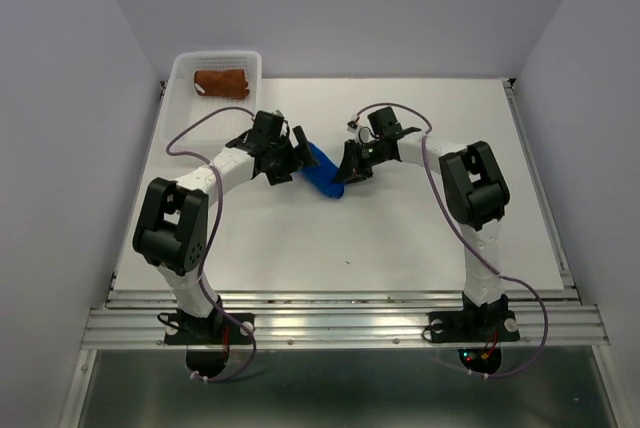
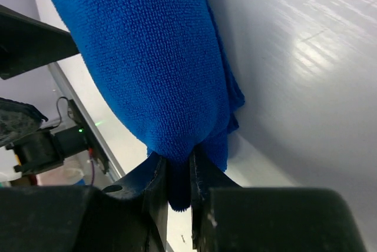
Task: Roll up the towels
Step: Place the rolled towel into the container
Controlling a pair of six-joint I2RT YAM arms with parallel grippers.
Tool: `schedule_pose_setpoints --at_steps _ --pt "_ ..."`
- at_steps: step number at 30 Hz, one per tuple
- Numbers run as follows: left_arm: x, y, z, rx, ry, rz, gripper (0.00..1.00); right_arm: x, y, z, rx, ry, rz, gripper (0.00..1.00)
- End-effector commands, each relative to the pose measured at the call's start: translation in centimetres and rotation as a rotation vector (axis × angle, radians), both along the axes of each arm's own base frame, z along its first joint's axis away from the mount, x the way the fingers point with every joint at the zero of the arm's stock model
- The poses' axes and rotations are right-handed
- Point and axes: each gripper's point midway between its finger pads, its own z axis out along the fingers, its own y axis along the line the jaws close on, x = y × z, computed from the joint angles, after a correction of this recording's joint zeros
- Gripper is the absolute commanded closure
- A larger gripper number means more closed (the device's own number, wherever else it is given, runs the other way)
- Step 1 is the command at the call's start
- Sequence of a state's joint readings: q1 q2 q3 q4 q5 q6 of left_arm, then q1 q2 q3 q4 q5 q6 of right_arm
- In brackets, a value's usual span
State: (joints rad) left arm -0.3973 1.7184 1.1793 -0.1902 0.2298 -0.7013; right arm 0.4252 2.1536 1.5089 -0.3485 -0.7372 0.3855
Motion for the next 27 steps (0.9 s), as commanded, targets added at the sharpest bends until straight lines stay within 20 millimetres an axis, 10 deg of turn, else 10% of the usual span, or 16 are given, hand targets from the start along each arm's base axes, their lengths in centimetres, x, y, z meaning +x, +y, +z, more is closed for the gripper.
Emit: schedule_pose_setpoints --at_steps 1,19,27 --pt "0.7 -0.6 1.4 -0.019 -0.095 -0.047 0.01 -0.2 0.1 -0.1 0.016 0.074 -0.006 0.99" --pt "3.1 -3.0 -2.8 -0.072 -0.043 -0.048 0.09 -0.4 -0.3 -1.0 -0.146 -0.089 0.106 0.99" --pt "3.6 -2.7 -4.9 -0.038 -0.008 -0.019 0.36 0.5 0.0 -0.5 -0.205 -0.169 0.132 0.99"
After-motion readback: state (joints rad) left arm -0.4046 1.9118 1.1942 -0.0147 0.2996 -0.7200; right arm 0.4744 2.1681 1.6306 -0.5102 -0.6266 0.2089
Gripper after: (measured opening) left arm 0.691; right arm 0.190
